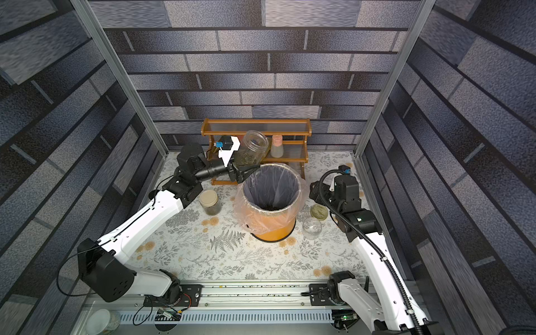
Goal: Empty moldy tea leaves from jars
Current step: Place the lid at the center of the board.
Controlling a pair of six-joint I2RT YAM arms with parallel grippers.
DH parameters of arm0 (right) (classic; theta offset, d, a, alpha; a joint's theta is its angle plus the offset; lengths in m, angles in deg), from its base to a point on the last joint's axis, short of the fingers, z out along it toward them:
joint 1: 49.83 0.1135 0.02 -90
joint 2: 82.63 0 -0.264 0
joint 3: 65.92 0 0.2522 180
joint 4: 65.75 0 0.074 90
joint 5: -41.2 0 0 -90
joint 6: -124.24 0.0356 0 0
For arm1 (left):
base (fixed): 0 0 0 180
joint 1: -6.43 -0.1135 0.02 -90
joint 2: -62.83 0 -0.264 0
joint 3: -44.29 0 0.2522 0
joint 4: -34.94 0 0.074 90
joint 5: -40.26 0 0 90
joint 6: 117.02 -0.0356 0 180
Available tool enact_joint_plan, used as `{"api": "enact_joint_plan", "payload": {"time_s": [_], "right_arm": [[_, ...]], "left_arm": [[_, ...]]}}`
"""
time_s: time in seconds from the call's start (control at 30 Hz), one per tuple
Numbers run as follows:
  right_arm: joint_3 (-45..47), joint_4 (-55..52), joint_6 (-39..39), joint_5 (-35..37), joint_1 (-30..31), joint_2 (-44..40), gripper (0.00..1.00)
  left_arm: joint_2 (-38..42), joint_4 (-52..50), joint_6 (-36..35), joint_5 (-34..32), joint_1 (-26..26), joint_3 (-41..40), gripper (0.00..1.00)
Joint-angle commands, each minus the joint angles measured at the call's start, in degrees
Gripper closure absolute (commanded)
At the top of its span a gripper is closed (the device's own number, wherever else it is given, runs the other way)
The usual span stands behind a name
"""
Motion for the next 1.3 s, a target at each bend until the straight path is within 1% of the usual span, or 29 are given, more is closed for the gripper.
{"api": "enact_joint_plan", "payload": {"time_s": [0.0,0.13,0.27,0.4,0.5,0.63,0.8,0.93,1.0,1.17,1.27], "right_arm": [[4.52,6.81,2.69,5.74,-0.26,1.42,0.42],[10.99,15.49,3.02,8.71,-0.29,4.93,0.42],[12.5,22.46,1.32,11.32,-0.34,10.73,0.41],[11.16,26.5,1.13,12.13,-1.49,18.45,0.41],[10.13,28.92,1.04,14.02,-2.45,23.97,0.4],[7.09,30.17,1.22,14.51,-4.38,31.73,0.38],[2.14,30.59,0.59,13.43,-5.22,39.82,0.35],[-0.89,29.86,1.59,12.26,-5.24,44.61,0.33],[-2.01,29.38,1.98,11.97,-5.24,46.29,0.3],[-4.11,27.26,2.17,13.02,-5.29,48.9,0.14],[-4.02,27.17,2.14,13.02,-5.26,49.04,0.09]], "left_arm": [[3.86,2.01,-2.66,-1.7,1.52,-0.02,0.67],[5.18,0.42,-3.92,-3.56,3.5,0.33,0.67],[6.14,-1.24,-4.79,-5.08,4.8,0.43,0.67],[6.92,-3.02,-5.69,-6.89,5.88,0.57,0.67],[7.66,-4.54,-6.4,-8.1,6.61,0.41,0.66],[8.78,-6.61,-7.4,-9.76,7.34,-0.14,0.66],[9.47,-8.51,-8.14,-11.45,7.55,-0.65,0.66],[9.88,-9.65,-8.59,-12.28,7.61,-0.88,0.66],[10.03,-10.09,-8.77,-12.56,7.6,-0.81,0.66],[10.0,-10.73,-8.95,-12.86,7.63,-1.07,0.66],[9.92,-10.99,-9.04,-12.77,7.58,-1.03,0.66]]}}
